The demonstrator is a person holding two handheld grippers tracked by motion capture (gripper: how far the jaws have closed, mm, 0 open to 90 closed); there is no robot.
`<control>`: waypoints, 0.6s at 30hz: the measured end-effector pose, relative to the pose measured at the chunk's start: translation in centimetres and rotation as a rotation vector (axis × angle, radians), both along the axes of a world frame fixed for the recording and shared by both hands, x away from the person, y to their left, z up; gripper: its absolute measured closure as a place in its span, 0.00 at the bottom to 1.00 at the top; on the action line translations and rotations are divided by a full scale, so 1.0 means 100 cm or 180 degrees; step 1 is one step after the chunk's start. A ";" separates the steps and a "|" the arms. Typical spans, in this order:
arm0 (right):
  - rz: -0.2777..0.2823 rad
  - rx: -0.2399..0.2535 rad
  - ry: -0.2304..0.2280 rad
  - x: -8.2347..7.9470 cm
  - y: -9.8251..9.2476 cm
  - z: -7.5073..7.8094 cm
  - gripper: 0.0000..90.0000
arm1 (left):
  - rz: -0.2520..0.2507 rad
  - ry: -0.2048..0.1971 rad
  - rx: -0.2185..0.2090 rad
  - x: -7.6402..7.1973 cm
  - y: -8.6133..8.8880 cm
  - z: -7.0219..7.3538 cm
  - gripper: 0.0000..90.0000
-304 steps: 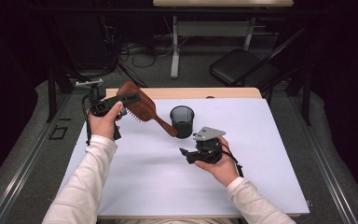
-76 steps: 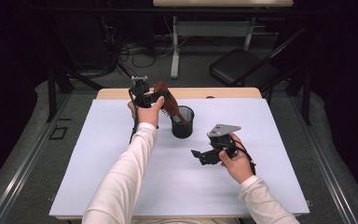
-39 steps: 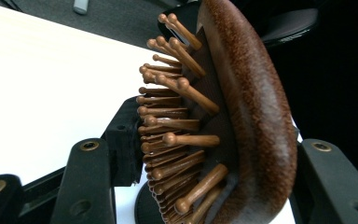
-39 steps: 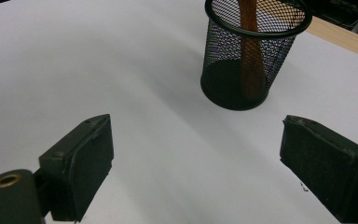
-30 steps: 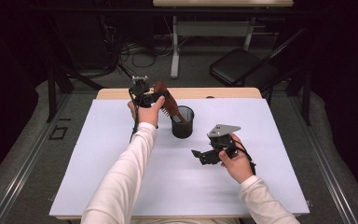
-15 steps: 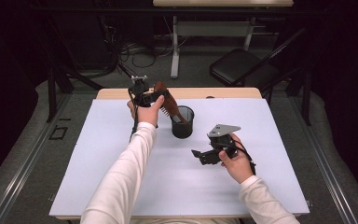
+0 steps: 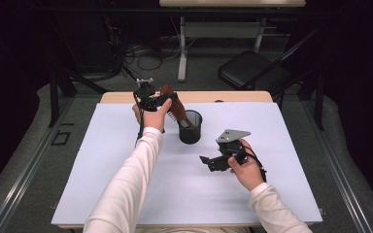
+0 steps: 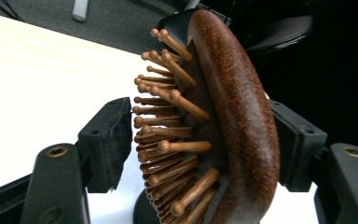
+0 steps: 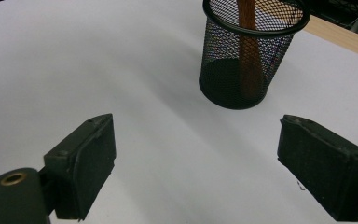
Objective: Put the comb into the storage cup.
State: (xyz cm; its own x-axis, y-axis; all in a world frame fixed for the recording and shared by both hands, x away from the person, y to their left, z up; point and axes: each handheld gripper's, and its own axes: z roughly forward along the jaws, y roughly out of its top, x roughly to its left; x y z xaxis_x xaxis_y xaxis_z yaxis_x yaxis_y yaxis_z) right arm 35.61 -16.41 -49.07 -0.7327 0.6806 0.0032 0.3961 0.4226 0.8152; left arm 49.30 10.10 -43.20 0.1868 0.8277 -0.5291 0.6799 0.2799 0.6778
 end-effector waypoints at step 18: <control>0.0004 -0.0037 0.0021 0.001 0.002 -0.003 0.12 | 0.0023 -0.0044 -0.0033 -0.004 0.010 0.010 0.29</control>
State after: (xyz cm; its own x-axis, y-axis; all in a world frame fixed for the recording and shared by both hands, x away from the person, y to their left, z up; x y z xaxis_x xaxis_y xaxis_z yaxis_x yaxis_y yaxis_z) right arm 35.66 -16.25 -49.34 -0.7335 0.6797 0.0000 0.4008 0.4326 0.8076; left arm 48.90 11.10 -42.25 0.1882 0.8236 -0.5350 0.6683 0.2918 0.6843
